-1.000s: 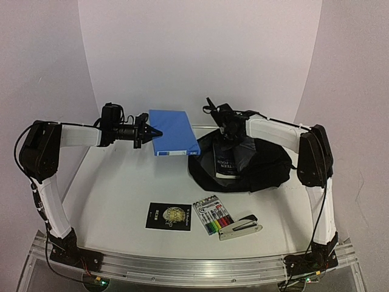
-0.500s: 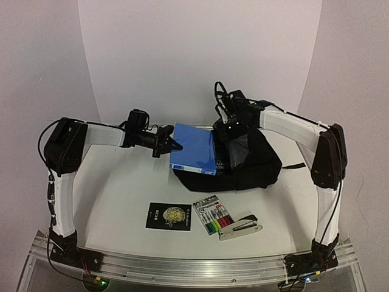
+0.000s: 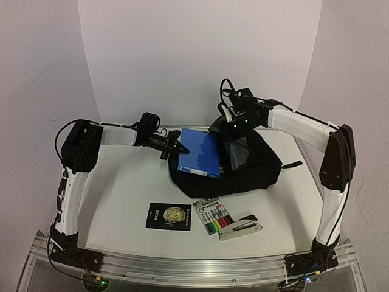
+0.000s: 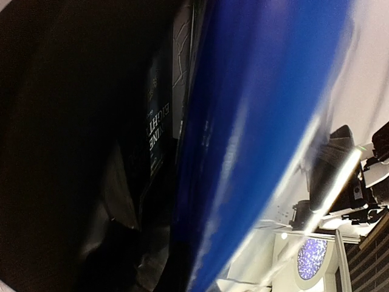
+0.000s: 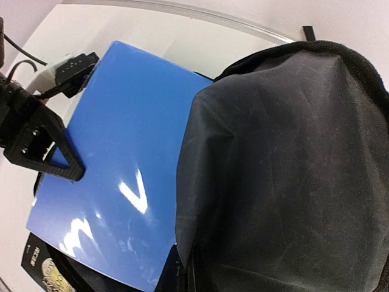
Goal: Pack the student bag
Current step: Place the files in the student bag.
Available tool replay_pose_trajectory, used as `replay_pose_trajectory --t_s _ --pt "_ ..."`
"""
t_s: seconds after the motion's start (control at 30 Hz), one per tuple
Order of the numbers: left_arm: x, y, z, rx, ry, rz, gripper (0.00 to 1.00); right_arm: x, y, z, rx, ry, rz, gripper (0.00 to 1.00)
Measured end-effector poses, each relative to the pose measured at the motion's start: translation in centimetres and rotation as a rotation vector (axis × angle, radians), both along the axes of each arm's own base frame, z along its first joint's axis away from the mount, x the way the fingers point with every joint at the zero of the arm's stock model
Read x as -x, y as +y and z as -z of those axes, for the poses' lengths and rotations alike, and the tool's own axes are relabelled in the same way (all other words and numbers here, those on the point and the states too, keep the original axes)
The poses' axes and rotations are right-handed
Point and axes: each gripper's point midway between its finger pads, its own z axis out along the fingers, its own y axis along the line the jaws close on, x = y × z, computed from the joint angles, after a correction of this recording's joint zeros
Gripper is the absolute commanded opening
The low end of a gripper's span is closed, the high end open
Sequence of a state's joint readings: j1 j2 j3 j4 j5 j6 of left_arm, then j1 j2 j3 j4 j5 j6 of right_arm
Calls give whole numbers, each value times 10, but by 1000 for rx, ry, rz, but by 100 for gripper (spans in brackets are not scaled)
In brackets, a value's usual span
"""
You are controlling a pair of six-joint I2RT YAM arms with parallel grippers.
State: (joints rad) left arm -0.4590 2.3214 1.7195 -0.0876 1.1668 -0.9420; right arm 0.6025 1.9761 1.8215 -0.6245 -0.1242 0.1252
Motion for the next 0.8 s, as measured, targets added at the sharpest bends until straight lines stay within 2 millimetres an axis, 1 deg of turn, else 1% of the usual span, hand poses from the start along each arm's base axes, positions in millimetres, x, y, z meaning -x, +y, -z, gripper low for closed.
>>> replay_pose_trajectory --t_s 0.07,0.17,0.27,0.4,0.5,0.6,0.63,0.67,0.7,0.73,0.8 --pt "0 -5 0 -6 -4 2 0 -1 3 1 -16 10 4 0" --pt "3 -12 3 -18 -4 6 0 -8 10 0 -41 16 17 0" --pt "9 -20 10 -31 0 13 0 -17 18 -1 -71 20 35 0" --pt "18 -34 19 -56 12 15 1 -21 27 -1 -117 40 46 0" --pt "16 -42 26 -75 20 -13 2 -19 30 -1 -144 61 52 0" --pt "8 -47 33 -81 25 -53 6 -16 33 4 -164 86 57 0" --pt "5 -48 36 -84 25 -64 10 -15 33 7 -167 94 56 0" --pt "1 -49 39 -87 27 -74 18 -14 34 9 -169 101 56 0" --pt "-1 -50 43 -93 31 -83 29 -13 34 10 -169 105 56 0" --pt "-4 -51 48 -104 32 -93 36 -13 35 9 -171 104 56 0" --pt "-6 -48 56 -141 16 -107 47 -13 35 8 -174 103 56 0"
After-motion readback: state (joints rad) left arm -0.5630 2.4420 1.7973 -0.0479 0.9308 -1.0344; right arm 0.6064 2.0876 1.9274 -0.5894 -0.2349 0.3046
